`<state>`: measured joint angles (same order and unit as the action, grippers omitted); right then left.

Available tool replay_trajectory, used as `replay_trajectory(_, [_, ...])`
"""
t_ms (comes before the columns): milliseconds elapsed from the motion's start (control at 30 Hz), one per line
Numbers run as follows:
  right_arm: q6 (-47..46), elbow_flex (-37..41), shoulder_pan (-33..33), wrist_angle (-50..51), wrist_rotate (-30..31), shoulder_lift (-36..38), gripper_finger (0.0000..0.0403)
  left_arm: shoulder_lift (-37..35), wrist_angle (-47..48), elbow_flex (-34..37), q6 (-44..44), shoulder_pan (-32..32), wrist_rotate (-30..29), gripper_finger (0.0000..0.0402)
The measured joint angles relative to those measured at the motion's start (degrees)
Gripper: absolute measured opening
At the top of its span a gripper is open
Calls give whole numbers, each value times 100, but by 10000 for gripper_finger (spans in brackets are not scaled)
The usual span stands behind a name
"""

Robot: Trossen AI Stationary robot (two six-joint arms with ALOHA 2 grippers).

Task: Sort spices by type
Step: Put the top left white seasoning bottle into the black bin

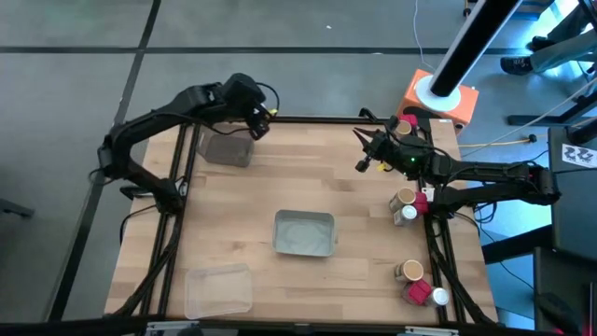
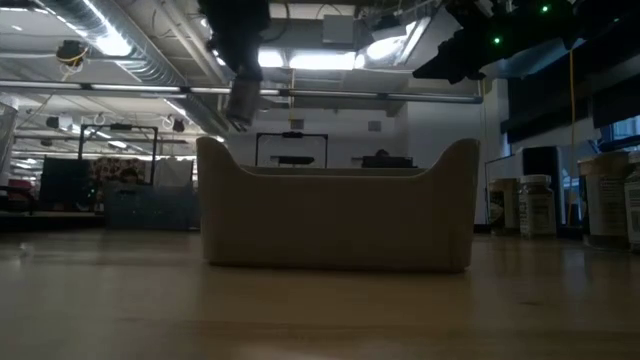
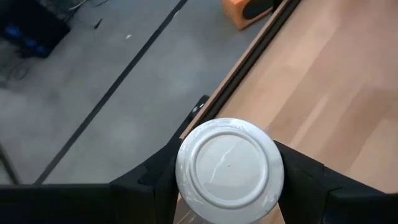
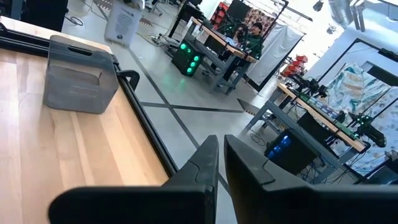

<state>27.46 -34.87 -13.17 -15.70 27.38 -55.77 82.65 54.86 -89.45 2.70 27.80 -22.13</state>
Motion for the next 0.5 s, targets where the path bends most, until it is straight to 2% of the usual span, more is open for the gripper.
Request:
replay_trajectory(167, [-2, 0, 0, 2, 1, 0, 28, -328, 137, 206, -111, 109, -126, 193])
replay_trajectory(500, [-1, 0, 0, -9, 0, -9, 28, -1305, -288, 1677, -289, 644, -141, 194])
